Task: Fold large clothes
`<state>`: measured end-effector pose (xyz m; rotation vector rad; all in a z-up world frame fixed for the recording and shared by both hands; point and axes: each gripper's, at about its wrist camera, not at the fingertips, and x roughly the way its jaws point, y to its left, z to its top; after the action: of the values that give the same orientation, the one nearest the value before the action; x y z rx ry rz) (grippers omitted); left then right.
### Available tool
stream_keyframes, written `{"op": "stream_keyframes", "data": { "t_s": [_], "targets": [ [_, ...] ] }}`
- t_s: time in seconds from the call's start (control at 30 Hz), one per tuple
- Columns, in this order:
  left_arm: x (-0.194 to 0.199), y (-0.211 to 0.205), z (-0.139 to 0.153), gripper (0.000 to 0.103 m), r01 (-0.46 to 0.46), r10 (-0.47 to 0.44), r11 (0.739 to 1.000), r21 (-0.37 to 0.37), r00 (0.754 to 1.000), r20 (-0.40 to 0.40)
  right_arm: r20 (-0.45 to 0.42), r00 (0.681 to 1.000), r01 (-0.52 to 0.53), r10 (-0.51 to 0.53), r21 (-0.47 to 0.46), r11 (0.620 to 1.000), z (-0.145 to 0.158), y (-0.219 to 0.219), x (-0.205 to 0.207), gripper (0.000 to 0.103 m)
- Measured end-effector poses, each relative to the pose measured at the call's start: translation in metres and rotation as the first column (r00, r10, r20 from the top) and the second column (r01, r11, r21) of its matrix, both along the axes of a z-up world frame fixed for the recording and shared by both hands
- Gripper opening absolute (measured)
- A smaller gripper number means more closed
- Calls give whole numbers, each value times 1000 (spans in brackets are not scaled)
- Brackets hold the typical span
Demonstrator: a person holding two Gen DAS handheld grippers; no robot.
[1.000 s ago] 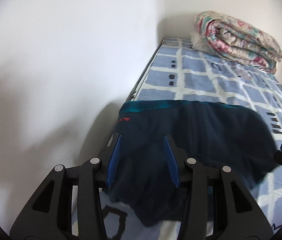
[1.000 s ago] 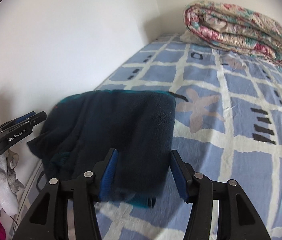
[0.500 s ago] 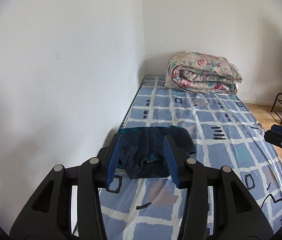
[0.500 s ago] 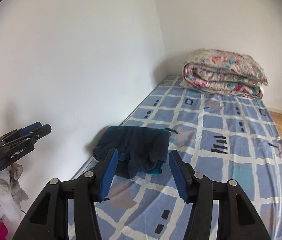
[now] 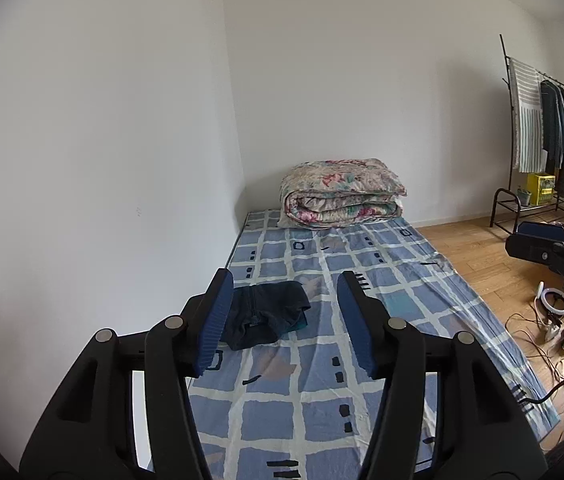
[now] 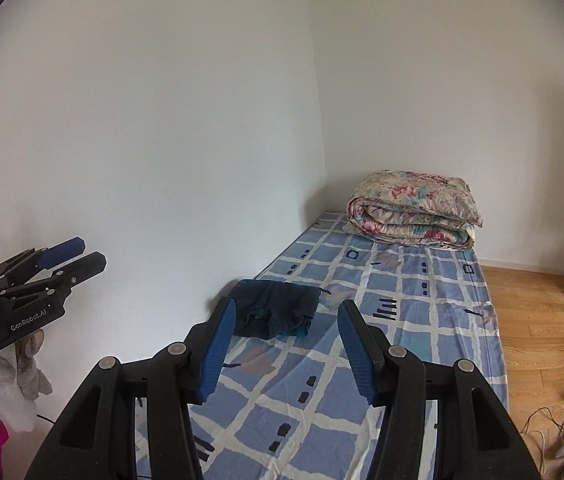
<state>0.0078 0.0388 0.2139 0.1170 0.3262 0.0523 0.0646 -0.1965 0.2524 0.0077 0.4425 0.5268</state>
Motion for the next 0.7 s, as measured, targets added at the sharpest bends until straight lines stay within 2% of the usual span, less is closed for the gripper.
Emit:
{"op": "stream_keyframes", "data": {
  "t_s": [0.07,0.2,0.3,0.4,0.57,0.63,0.7],
  "targets": [
    [-28,-11,6,57,23,-23,1000,-1,1000,10,10,1000,12,-12,15,1000,8,-20,-27,56],
    [-76,-32,13,70,58,-58,998,23,998,33,42,998,44,-45,17,999,18,-55,-67,58],
    [-96,-44,3,75,86,-87,996,26,996,28,36,997,62,-62,16,998,11,-74,-84,59],
    [-105,-54,-18,86,107,-107,994,20,994,16,40,995,96,-96,-3,995,-6,-87,-95,62],
    [-99,-62,-64,91,121,-121,993,-2,992,-24,15,991,137,-136,-37,990,-52,-99,-98,65],
    [-92,-60,-81,99,118,-119,993,-19,992,-32,9,989,148,-147,-46,988,-69,-100,-98,68],
    [-85,-60,-95,101,106,-107,994,-26,994,-34,9,987,162,-162,-60,985,-87,-100,-94,72]
  ]
}}
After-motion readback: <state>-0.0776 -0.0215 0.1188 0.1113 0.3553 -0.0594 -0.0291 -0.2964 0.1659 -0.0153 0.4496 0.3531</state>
